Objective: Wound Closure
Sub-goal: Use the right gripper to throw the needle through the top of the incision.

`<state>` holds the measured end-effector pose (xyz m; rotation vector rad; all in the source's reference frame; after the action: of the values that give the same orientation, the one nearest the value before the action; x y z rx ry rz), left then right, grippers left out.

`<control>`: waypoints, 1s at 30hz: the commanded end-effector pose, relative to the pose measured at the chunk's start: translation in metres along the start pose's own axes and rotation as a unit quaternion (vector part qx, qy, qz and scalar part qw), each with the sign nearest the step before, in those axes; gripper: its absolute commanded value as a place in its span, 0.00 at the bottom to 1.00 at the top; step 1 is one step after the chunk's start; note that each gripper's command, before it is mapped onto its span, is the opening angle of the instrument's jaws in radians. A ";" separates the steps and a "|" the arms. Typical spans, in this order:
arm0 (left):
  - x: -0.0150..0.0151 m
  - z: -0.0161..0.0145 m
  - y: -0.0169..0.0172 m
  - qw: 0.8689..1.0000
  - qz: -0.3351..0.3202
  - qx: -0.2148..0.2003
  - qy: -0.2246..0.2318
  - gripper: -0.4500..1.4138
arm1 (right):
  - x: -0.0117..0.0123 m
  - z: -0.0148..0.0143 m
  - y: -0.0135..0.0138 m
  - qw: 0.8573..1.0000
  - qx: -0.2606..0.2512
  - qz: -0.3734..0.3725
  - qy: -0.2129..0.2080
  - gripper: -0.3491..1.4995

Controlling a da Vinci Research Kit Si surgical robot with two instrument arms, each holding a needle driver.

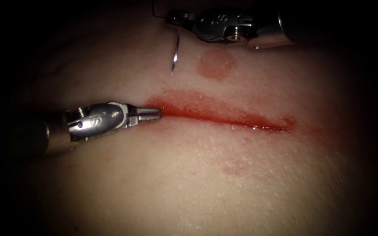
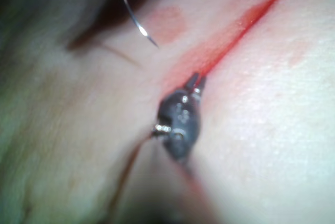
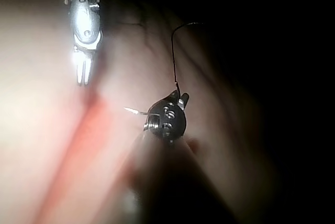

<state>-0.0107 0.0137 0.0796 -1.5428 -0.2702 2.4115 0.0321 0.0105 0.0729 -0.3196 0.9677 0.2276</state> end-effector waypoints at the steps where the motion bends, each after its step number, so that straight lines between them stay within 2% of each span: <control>1: -0.0006 0.0009 -0.0002 1.000 0.002 0.002 -0.005 0.06 | -0.0001 0.0006 -0.0006 1.000 0.000 -0.001 0.002 0.00; 14: -0.0043 0.0022 -0.0003 0.999 -0.003 0.005 -0.048 0.08 | 0.0003 0.0004 -0.0008 1.000 -0.008 -0.014 0.011 0.00; 30: -0.0044 0.0022 -0.0001 0.998 -0.002 0.006 -0.056 0.05 | 0.0010 -0.0003 -0.0012 1.000 -0.007 -0.019 0.016 0.00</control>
<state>-0.0103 0.0124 0.0837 -1.3996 -0.2802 2.4989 0.0323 0.0094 0.0715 -0.3563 0.9901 0.1961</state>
